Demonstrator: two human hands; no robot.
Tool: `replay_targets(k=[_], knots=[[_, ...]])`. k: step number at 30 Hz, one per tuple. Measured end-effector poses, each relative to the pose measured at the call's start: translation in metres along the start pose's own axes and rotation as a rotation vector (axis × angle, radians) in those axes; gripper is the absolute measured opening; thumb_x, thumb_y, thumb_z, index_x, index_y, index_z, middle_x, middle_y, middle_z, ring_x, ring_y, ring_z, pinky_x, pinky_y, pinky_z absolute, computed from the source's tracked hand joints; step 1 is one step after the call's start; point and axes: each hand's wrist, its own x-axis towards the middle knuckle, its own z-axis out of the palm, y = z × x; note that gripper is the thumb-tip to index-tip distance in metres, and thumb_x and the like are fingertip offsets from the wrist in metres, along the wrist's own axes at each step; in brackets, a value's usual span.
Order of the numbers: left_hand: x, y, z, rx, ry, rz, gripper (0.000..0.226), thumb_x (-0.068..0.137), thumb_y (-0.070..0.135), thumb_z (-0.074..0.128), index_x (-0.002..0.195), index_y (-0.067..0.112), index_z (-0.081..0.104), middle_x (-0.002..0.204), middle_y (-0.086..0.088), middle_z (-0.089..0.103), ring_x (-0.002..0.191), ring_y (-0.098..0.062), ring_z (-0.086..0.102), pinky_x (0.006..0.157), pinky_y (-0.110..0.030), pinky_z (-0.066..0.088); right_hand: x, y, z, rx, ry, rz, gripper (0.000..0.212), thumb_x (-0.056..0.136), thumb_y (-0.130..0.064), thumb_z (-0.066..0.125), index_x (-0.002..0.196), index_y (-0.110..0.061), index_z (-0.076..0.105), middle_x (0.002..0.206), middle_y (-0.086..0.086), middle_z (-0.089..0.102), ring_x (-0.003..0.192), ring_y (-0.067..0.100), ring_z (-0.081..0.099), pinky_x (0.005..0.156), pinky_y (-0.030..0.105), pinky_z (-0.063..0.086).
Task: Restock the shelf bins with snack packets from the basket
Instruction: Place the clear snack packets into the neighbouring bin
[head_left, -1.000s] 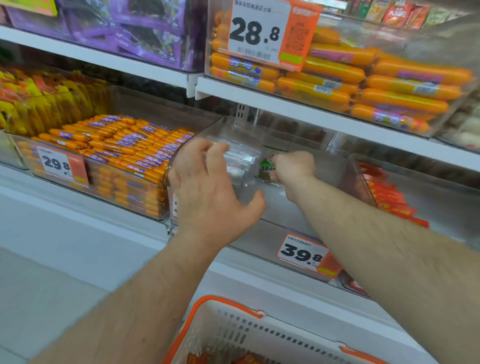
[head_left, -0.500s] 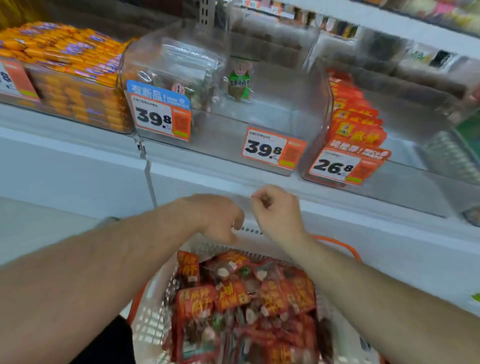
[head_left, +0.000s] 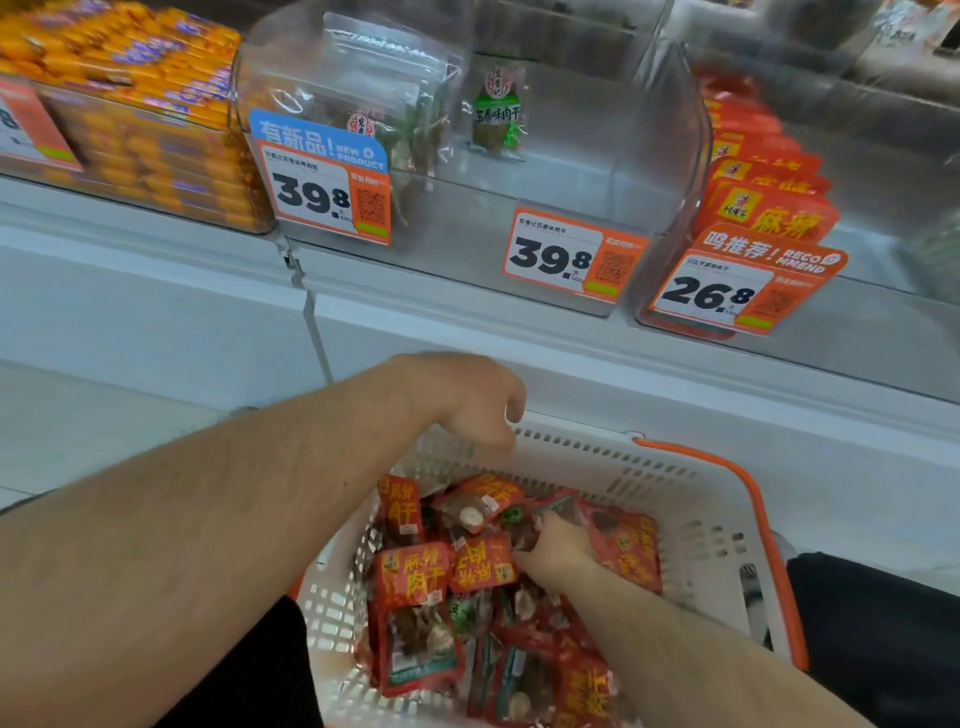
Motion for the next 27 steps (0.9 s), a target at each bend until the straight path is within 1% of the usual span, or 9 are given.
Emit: replay_targets(k=[3, 5, 8, 10, 12, 15, 19, 25, 27], knots=[[0.002, 0.0, 0.0, -0.008, -0.009, -0.002, 0.047, 0.092, 0.042, 0.056, 0.136, 0.027, 0.05, 0.14, 0.004, 0.049, 0.124, -0.02, 0.049, 0.102, -0.041, 0.044, 0.007, -0.005, 0.007, 0.212, -0.046, 0.107, 0.071, 0.076, -0.047, 0.069, 0.135, -0.021, 0.039, 0.123, 0.005, 0.059, 0.109, 0.028, 0.058, 0.084, 0.035, 0.053], [0.003, -0.001, 0.001, -0.011, -0.013, -0.008, 0.047, 0.091, 0.042, 0.056, 0.136, 0.028, 0.05, 0.14, 0.004, 0.049, 0.123, -0.02, 0.049, 0.102, -0.041, 0.044, 0.01, -0.008, 0.007, 0.426, -0.068, 0.174, 0.072, 0.08, -0.029, 0.071, 0.141, -0.012, 0.036, 0.124, 0.008, 0.057, 0.108, 0.027, 0.058, 0.087, 0.036, 0.053], [0.003, -0.002, 0.001, -0.021, -0.02, -0.019, 0.047, 0.091, 0.041, 0.056, 0.136, 0.028, 0.05, 0.14, 0.005, 0.049, 0.124, -0.02, 0.049, 0.101, -0.041, 0.044, 0.01, -0.007, -0.003, 0.717, -0.116, 0.238, 0.043, 0.087, -0.003, 0.066, 0.128, -0.002, 0.053, 0.103, 0.012, 0.064, 0.086, 0.023, 0.06, 0.063, 0.029, 0.048], [0.002, -0.002, -0.001, -0.026, -0.019, -0.02, 0.047, 0.091, 0.04, 0.056, 0.136, 0.028, 0.05, 0.141, 0.005, 0.049, 0.125, -0.02, 0.049, 0.102, -0.041, 0.044, 0.006, -0.005, -0.018, 0.789, -0.166, 0.271, 0.018, 0.092, 0.001, 0.059, 0.109, -0.006, 0.062, 0.088, 0.013, 0.068, 0.067, 0.02, 0.056, 0.052, 0.026, 0.042], [0.002, -0.003, -0.002, -0.036, -0.014, -0.022, 0.047, 0.091, 0.039, 0.056, 0.136, 0.028, 0.05, 0.14, 0.005, 0.049, 0.125, -0.02, 0.049, 0.103, -0.042, 0.044, 0.005, -0.003, -0.041, 0.638, -0.186, 0.234, 0.004, 0.092, -0.002, 0.06, 0.095, -0.004, 0.062, 0.078, 0.012, 0.066, 0.061, 0.019, 0.056, 0.053, 0.026, 0.043], [0.0, -0.004, -0.004, -0.045, -0.013, -0.019, 0.047, 0.092, 0.039, 0.056, 0.137, 0.027, 0.049, 0.141, 0.004, 0.048, 0.125, -0.021, 0.048, 0.103, -0.042, 0.043, -0.004, -0.011, -0.089, 0.185, -0.151, 0.07, 0.011, 0.091, -0.014, 0.066, 0.096, -0.004, 0.064, 0.089, 0.009, 0.07, 0.072, 0.02, 0.067, 0.06, 0.029, 0.056], [-0.002, 0.0, -0.002, -0.064, -0.01, 0.012, 0.049, 0.092, 0.039, 0.06, 0.138, 0.025, 0.048, 0.141, 0.002, 0.049, 0.126, -0.021, 0.048, 0.104, -0.04, 0.043, -0.042, -0.04, -0.147, -0.425, -0.093, -0.185, 0.01, 0.085, -0.007, 0.057, 0.076, -0.008, 0.061, 0.072, 0.007, 0.057, 0.073, 0.025, 0.057, 0.055, 0.029, 0.042], [-0.002, 0.01, 0.0, -0.24, 0.018, 0.088, 0.074, 0.084, 0.05, 0.07, 0.144, 0.022, 0.04, 0.142, 0.001, 0.049, 0.125, -0.018, 0.051, 0.104, -0.035, 0.042, -0.099, -0.078, -0.206, -0.615, -0.078, -0.399, 0.025, 0.082, -0.003, 0.057, 0.062, -0.016, 0.046, 0.064, 0.003, 0.047, 0.06, 0.02, 0.045, 0.051, 0.026, 0.031], [-0.003, 0.016, -0.001, -0.309, -0.014, 0.108, 0.069, 0.082, 0.048, 0.073, 0.139, 0.019, 0.047, 0.133, 0.002, 0.056, 0.115, -0.016, 0.056, 0.097, -0.028, 0.043, -0.11, -0.089, -0.217, -0.627, -0.077, -0.461, 0.011, 0.082, -0.006, 0.06, 0.073, -0.007, 0.056, 0.07, 0.01, 0.052, 0.063, 0.024, 0.047, 0.056, 0.03, 0.034]])
